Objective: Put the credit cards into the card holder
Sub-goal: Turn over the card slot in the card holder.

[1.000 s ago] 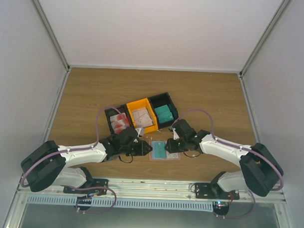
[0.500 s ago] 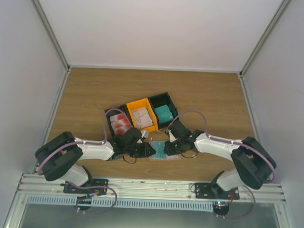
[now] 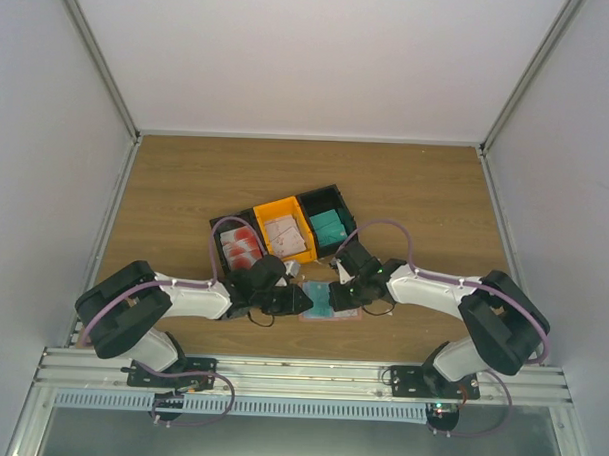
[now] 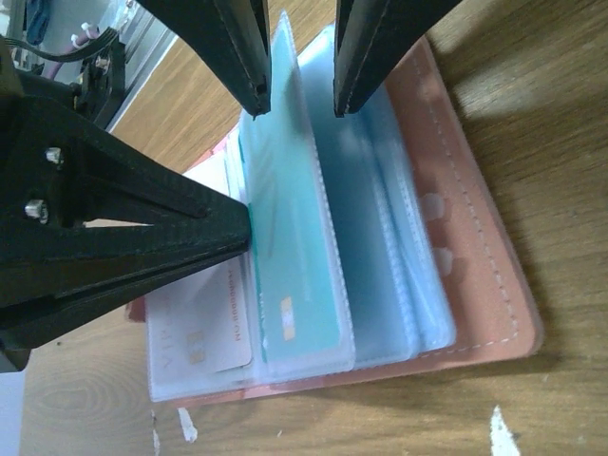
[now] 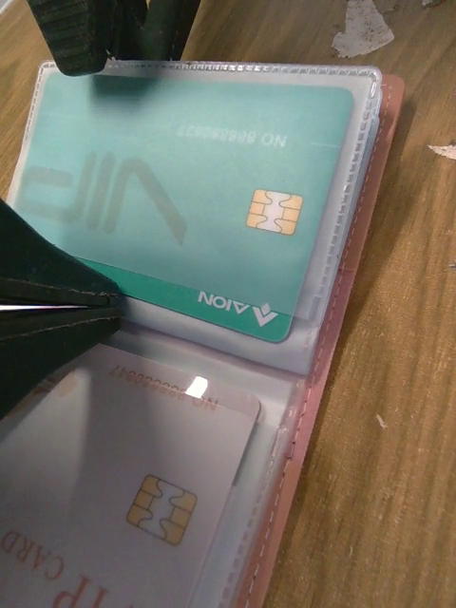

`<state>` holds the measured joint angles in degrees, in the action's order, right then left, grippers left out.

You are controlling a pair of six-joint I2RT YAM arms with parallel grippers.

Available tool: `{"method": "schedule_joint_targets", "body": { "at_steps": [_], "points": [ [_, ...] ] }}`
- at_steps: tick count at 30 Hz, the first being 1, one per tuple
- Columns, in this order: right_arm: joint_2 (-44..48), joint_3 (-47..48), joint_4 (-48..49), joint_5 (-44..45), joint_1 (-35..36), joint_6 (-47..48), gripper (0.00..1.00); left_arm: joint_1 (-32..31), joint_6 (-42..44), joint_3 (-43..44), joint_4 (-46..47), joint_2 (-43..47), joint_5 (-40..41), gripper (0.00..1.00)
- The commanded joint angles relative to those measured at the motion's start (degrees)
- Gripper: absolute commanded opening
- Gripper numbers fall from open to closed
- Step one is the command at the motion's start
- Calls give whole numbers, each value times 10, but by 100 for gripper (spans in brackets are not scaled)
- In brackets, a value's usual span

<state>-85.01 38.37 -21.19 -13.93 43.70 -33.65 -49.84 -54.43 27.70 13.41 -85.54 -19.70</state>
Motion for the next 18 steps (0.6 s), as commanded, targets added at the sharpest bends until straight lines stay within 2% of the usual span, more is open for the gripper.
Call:
{"method": "schedule_joint_targets", "body": {
  "at_steps": [1, 9, 18],
  "points": [
    [-24, -10, -15, 26, 5, 8, 4, -4, 13, 16, 28, -6, -8, 21],
    [-21, -13, -11, 24, 5, 7, 4, -4, 19, 20, 31, 3, -11, 18],
    [7, -15, -1, 23, 4, -4, 4, -4, 49, 53, 46, -39, -69, 23]
  ]
}}
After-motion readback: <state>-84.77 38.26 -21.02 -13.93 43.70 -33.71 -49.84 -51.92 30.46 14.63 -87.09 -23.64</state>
